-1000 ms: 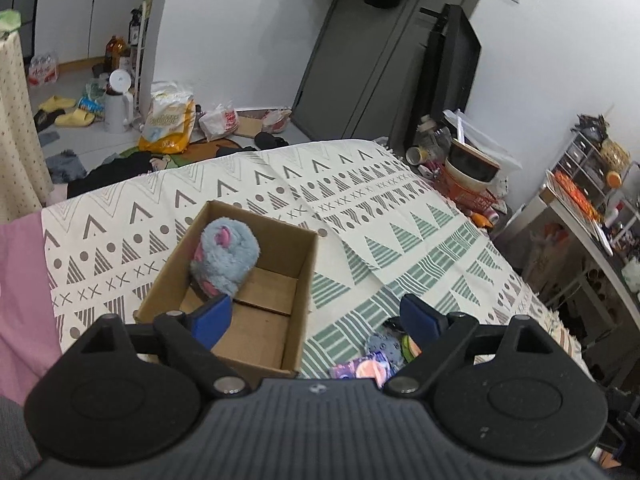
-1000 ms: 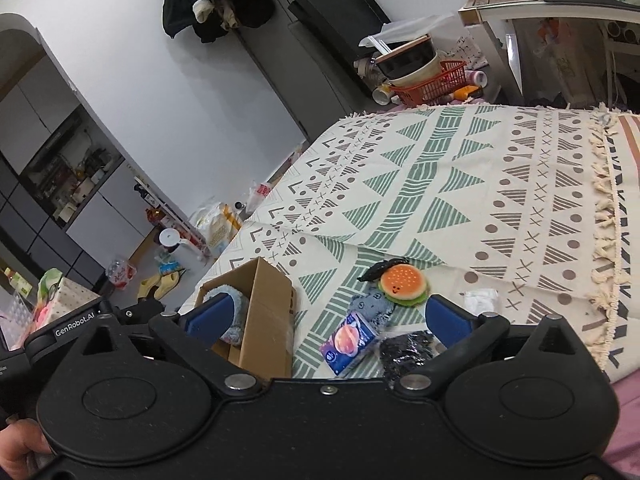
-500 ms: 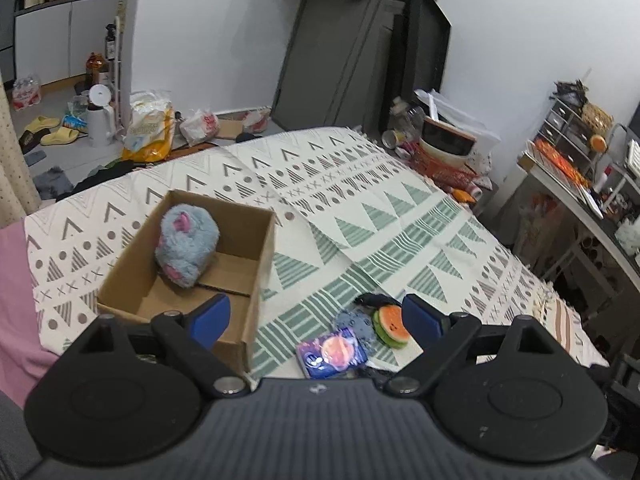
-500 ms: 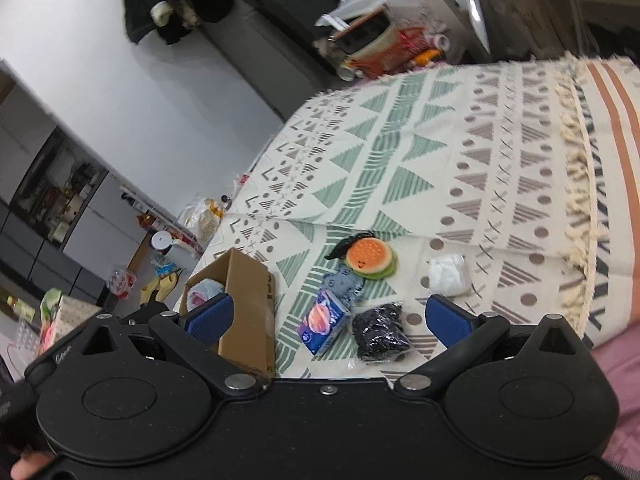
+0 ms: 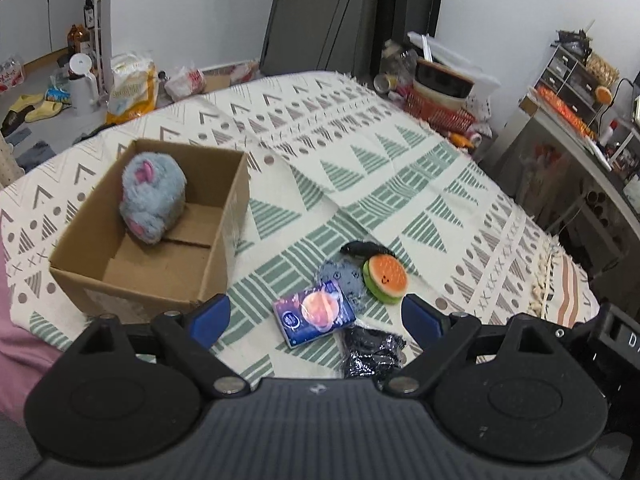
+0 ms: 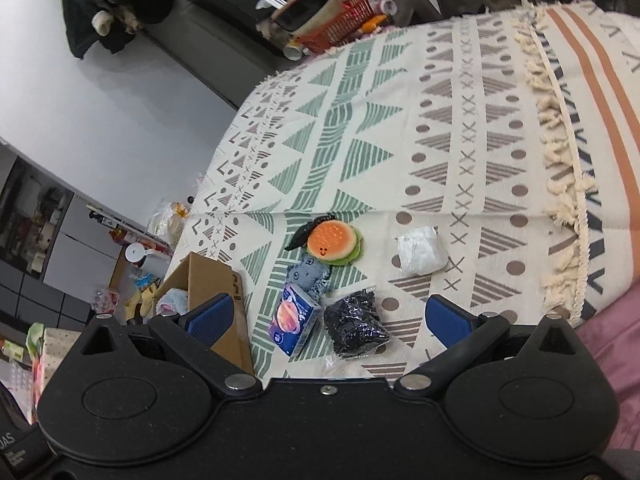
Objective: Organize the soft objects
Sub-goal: 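Move both grippers back toward the remaining items on the bed, then grasp the purple snack package with left gripper while right grasps the black bundle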
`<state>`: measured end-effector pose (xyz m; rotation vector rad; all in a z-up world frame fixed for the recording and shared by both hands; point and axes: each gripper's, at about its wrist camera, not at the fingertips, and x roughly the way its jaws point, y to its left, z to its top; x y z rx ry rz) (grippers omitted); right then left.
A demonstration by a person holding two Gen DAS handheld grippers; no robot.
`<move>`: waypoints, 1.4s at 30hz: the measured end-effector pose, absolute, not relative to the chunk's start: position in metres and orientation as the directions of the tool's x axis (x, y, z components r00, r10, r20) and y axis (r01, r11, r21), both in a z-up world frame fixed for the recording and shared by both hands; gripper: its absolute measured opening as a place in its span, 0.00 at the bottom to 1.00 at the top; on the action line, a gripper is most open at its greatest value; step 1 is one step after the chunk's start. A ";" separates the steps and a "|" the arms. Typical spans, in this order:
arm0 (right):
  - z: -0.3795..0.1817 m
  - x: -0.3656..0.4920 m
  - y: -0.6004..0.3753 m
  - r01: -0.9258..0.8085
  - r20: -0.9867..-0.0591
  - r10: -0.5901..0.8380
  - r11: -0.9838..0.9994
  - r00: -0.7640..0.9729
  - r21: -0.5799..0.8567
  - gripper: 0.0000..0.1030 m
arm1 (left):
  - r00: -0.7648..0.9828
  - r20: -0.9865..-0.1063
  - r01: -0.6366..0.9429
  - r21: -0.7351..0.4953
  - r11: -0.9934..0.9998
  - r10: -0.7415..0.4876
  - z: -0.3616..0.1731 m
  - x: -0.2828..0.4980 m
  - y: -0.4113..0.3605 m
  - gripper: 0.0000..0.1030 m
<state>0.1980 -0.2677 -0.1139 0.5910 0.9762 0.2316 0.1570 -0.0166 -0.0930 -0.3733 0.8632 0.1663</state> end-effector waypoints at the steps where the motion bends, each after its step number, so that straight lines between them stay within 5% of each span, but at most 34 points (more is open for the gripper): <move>1: -0.116 0.199 -0.267 0.081 -0.711 0.439 0.819 0.550 0.569 1.00 | 0.637 -0.771 -0.288 -0.251 0.924 -0.010 -0.096 0.159 -0.018 0.89; 11: -0.141 0.213 -0.267 0.157 -0.723 0.459 0.779 0.517 0.607 0.99 | 0.601 -0.798 -0.283 -0.249 0.926 -0.030 -0.121 0.182 -0.026 0.86; 42: -0.243 0.264 -0.249 0.363 -0.799 0.513 0.713 0.314 0.600 0.63 | 0.492 -0.870 -0.326 -0.231 0.916 -0.044 -0.195 0.250 -0.030 0.64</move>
